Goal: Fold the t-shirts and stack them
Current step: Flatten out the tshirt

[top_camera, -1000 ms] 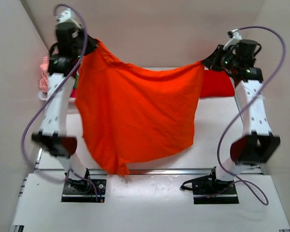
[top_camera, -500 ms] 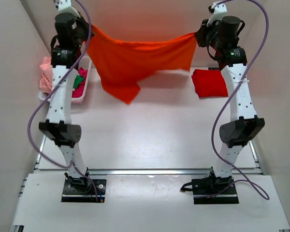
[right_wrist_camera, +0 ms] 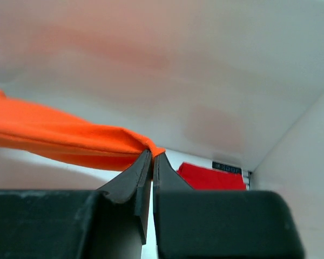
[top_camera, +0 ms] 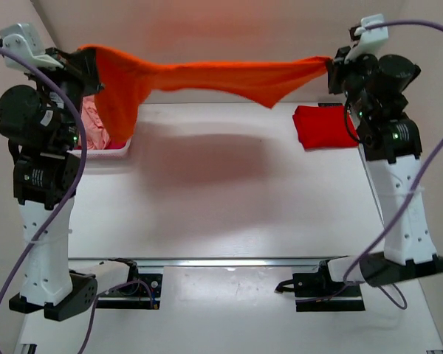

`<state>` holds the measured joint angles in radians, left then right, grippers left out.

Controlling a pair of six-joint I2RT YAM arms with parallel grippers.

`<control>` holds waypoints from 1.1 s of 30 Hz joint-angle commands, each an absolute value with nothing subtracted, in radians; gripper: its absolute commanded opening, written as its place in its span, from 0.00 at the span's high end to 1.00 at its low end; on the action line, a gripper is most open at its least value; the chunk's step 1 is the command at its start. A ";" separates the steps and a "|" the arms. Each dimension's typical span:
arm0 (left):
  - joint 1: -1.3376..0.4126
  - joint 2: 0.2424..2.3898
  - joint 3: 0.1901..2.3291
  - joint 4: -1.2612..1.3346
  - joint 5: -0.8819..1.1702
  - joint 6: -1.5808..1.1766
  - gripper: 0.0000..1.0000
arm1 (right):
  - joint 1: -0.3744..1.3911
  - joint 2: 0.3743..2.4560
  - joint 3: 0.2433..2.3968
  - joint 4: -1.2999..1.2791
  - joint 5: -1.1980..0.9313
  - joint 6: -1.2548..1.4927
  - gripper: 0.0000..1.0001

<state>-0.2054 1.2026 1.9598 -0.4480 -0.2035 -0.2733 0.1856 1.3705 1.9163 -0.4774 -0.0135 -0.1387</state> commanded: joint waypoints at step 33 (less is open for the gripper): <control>-0.193 1.878 2.547 -0.571 -0.176 -0.225 1.00 | 0.072 1.943 2.429 -0.514 -0.187 -0.097 1.00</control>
